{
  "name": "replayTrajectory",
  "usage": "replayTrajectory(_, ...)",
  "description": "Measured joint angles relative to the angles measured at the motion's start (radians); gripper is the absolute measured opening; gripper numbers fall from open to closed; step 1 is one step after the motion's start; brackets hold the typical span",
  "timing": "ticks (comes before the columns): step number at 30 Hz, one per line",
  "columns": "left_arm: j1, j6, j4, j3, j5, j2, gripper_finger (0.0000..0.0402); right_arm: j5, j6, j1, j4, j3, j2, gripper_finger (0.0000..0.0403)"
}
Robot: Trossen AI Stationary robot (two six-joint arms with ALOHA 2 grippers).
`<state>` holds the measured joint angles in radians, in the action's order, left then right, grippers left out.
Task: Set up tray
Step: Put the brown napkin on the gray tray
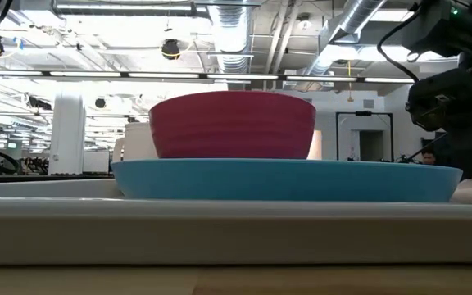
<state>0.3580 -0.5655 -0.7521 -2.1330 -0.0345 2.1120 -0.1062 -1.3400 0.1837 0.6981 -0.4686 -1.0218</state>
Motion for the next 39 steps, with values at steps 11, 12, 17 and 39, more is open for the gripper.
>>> replayTrajectory(11, 0.000, 0.000, 0.000, 0.000, -0.001, 0.000, 0.0124, 0.027, -0.013, 0.000, -0.097, 0.000, 0.000, 0.0031)
replayTrajectory(12, 0.000, 0.000, 0.000, 0.000, -0.001, 0.000, 0.0124, 0.028, -0.013, 0.000, -0.096, 0.000, 0.000, 0.0019)
replayTrajectory(17, 0.003, 0.000, 0.000, 0.000, -0.003, 0.000, 0.0124, 0.030, 0.005, 0.016, -0.075, 0.000, 0.000, 0.0017)
replayTrajectory(39, 0.005, -0.018, 0.000, 0.000, 0.001, 0.000, 0.0124, 0.046, 0.069, 0.163, -0.078, 0.000, 0.000, 0.0169)
